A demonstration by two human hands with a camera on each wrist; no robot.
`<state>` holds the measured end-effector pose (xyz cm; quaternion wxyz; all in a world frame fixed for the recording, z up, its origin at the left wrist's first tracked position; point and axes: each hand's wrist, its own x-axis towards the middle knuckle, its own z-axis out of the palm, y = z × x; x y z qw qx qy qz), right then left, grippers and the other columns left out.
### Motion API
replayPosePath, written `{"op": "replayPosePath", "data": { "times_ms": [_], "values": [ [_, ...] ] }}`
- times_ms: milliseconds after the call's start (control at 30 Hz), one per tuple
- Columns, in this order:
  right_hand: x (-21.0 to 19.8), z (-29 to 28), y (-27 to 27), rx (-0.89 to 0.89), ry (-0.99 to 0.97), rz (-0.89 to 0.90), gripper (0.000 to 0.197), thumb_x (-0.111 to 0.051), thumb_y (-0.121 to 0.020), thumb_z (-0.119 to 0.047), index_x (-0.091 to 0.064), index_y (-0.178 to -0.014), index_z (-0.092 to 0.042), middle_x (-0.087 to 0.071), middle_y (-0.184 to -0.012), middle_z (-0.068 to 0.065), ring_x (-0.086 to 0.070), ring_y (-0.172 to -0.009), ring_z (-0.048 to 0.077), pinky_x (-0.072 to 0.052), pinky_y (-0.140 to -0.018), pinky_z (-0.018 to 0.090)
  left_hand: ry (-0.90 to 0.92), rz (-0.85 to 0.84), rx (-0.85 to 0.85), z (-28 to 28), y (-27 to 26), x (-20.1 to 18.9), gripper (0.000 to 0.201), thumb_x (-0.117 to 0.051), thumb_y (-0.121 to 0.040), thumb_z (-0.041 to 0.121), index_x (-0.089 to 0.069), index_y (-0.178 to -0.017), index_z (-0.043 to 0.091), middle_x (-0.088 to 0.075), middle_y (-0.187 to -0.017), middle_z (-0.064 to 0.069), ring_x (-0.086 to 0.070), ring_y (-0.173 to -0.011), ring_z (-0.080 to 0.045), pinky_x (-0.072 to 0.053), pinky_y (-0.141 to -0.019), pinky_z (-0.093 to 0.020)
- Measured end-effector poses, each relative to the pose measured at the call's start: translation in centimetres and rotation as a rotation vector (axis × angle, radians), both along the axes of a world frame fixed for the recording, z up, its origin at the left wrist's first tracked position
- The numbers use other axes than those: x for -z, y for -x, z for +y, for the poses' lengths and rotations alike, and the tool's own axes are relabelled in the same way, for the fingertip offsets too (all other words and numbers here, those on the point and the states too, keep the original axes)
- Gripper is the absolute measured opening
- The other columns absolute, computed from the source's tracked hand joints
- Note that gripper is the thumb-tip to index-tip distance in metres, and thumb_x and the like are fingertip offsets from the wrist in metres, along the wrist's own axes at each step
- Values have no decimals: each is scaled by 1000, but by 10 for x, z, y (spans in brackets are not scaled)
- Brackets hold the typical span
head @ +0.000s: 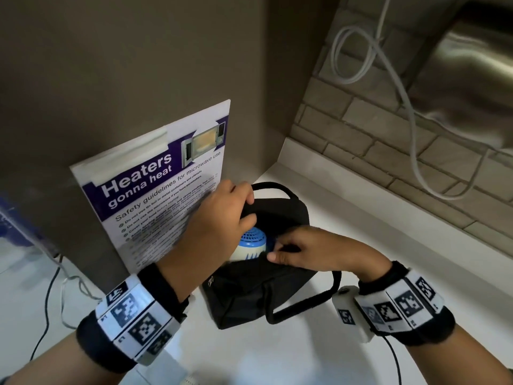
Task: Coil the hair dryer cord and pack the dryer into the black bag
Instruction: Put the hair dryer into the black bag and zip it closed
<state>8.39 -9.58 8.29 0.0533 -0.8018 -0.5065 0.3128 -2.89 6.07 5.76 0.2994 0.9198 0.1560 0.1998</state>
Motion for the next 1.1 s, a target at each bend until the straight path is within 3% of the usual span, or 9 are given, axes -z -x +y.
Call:
{"op": "replayPosePath", "data": {
  "times_ms": [200,300,400,467,600,733,900,1033,1100],
  "values": [
    [2,2,9,370,-680,-66,10,-64,-88,-26,-64,-78,-28,-57,-81,-3,-55,-79,10,-40,-70,19,-15,-183,-69,-1,9,8,15,-64,-82,17,-55,-93,17,-50,-88,0,-50,-72,-17,-48,-64,-32],
    [10,-5,17,450,-799,-60,17,-62,-90,-24,-62,-74,-29,-54,-77,-2,-54,-75,11,-37,-66,18,17,-59,-200,8,24,21,15,-65,-82,19,-50,-85,14,-49,-82,-1,-52,-73,-20,-40,-62,-31],
    [17,-9,21,479,-834,6,28,-61,-91,-28,-59,-63,-28,-49,-70,-3,-52,-70,15,-37,-65,23,-44,459,-208,13,36,38,27,-57,-88,40,-53,-81,13,-49,-73,-2,-61,-85,-28,-37,-65,-32],
    [20,-8,24,484,-858,5,31,-62,-89,-31,-58,-59,-27,-48,-67,-1,-51,-70,17,-38,-65,26,29,646,-151,9,39,47,36,-50,-91,44,-59,-89,10,-54,-79,-7,-61,-92,-30,-40,-68,-32],
    [23,-4,30,411,-871,-57,26,-56,-85,-42,-56,-62,-30,-50,-66,-5,-51,-72,14,-38,-73,28,454,572,-114,10,39,57,29,-52,-92,33,-55,-73,11,-62,-69,-4,-62,-67,-21,-47,-58,-27],
    [27,2,41,280,-743,-148,18,-55,-85,-48,-60,-85,-31,-58,-84,-14,-54,-89,6,-40,-91,40,729,515,-105,20,40,58,25,-54,-93,30,-59,-80,10,-66,-73,0,-62,-62,-9,-40,-44,-15],
    [30,10,60,96,-623,-280,39,-58,-82,-57,-56,-117,-42,-47,-89,-12,-46,-96,6,-30,-97,35,964,538,-54,26,48,65,22,-58,-91,34,-63,-86,13,-66,-76,1,-64,-70,-10,-42,-56,-21],
    [30,16,66,16,-589,-324,46,-61,-80,-54,-55,-123,-39,-39,-89,-9,-42,-94,8,-31,-94,35,946,597,32,31,53,66,23,-65,-87,30,-68,-104,14,-68,-91,0,-63,-93,-12,-44,-68,-22],
    [29,17,67,-2,-590,-329,45,-61,-81,-51,-54,-124,-38,-38,-89,-8,-40,-94,8,-31,-93,35,958,616,55,30,53,63,18,-65,-86,27,-70,-98,14,-67,-86,1,-61,-85,-11,-42,-68,-22]
  ]
}}
